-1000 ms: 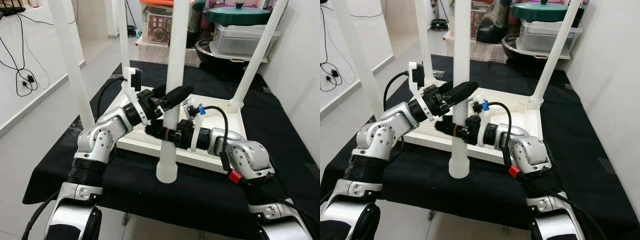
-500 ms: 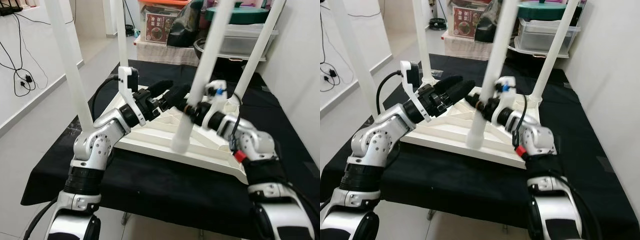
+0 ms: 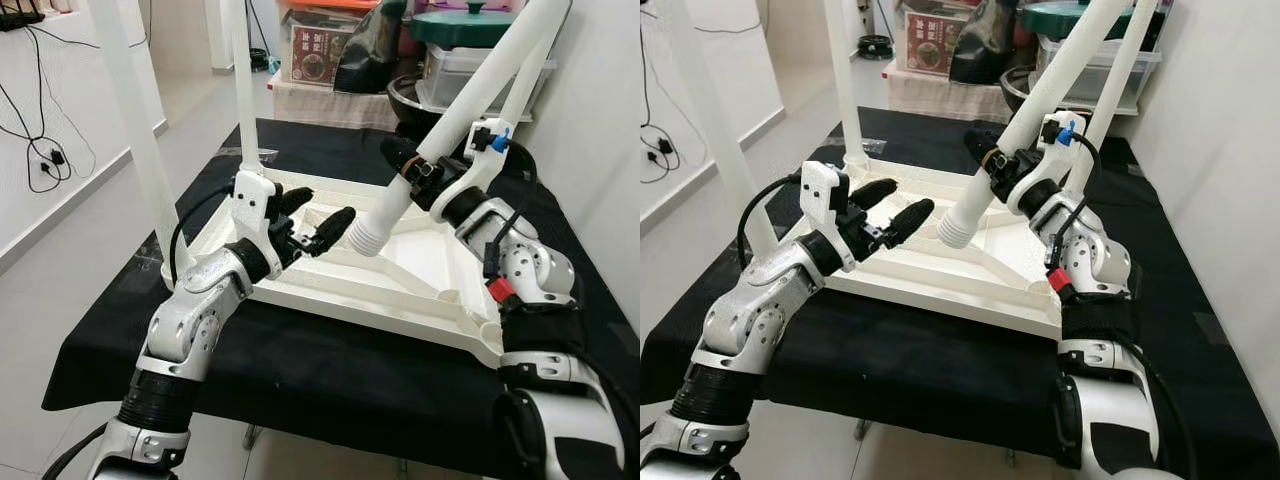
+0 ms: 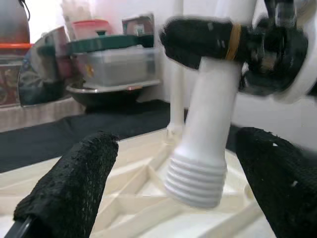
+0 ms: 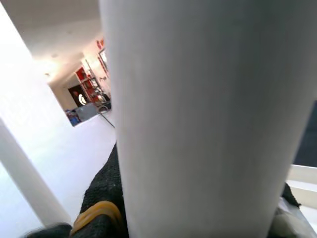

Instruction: Building children table

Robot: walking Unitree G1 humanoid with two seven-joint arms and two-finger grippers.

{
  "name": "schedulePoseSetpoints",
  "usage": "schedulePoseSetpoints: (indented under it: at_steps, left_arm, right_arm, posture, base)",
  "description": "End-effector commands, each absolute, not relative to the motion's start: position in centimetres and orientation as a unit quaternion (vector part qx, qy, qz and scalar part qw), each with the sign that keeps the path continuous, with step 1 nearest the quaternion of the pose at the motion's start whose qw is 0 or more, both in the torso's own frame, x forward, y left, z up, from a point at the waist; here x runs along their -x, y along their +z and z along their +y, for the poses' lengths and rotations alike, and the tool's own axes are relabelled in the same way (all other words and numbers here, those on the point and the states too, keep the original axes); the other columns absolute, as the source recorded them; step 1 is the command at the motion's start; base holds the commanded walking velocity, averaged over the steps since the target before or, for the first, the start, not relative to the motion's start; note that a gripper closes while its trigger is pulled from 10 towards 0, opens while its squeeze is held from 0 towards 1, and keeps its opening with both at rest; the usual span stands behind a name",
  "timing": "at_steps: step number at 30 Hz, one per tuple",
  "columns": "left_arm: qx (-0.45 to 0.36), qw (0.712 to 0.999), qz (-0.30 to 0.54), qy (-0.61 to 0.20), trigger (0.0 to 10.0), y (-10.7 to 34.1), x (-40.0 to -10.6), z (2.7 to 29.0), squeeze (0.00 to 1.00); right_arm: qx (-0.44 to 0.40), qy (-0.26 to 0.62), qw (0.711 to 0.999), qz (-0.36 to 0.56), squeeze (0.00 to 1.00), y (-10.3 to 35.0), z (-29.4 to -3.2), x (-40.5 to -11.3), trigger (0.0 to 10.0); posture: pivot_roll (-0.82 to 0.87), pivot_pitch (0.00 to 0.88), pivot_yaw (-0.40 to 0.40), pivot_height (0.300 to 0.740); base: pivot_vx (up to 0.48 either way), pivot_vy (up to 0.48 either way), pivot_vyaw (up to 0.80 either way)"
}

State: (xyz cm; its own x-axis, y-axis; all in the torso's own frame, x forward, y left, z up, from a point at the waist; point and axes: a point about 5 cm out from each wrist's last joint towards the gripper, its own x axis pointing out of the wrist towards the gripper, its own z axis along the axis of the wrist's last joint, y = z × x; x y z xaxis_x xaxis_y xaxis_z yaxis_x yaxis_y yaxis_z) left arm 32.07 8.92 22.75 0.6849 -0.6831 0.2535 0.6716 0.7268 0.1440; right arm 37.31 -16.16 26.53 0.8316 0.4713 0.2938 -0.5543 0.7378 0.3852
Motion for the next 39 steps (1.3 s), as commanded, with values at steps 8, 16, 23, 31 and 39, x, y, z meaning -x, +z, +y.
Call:
schedulePoseSetpoints:
  at_steps: [8,16,23,31,39]
  left_arm:
    - [-0.103,0.919,-0.115,-0.362,10.0,19.4,-32.3,8.5,0.00]
    - [-0.117,0.917,-0.104,-0.367,10.0,18.5,-32.6,7.9,0.00]
    - [-0.116,0.917,-0.108,-0.366,10.0,18.3,-33.1,6.9,0.00]
    - [-0.118,0.915,-0.123,-0.365,0.0,18.4,-33.4,6.4,0.00]
    - [-0.123,0.914,-0.123,-0.366,0.0,18.0,-33.4,6.2,0.00]
  right_arm:
    - [-0.241,0.320,0.911,-0.097,0.00,26.2,-13.9,-36.2,0.0]
    - [-0.244,0.357,0.896,-0.097,0.00,26.2,-12.1,-35.4,0.0]
    - [-0.245,0.387,0.885,-0.084,0.00,25.6,-10.4,-34.5,0.0]
    - [-0.228,0.391,0.889,-0.075,0.00,24.8,-9.9,-34.1,0.0]
    - [-0.220,0.379,0.896,-0.071,0.00,24.5,-10.0,-34.1,0.0]
  posture:
    - [0.04,0.000,-0.062,0.740]
    - [0.03,0.000,-0.061,0.740]
    - [0.03,0.000,-0.062,0.740]
    - [0.03,0.000,-0.059,0.740]
    - [0.03,0.000,-0.062,0.740]
  base:
    - [0.000,0.000,0.00]
    - [0.000,0.000,0.00]
    - [0.000,0.000,0.00]
    - [0.000,0.000,0.00]
    - [0.000,0.000,0.00]
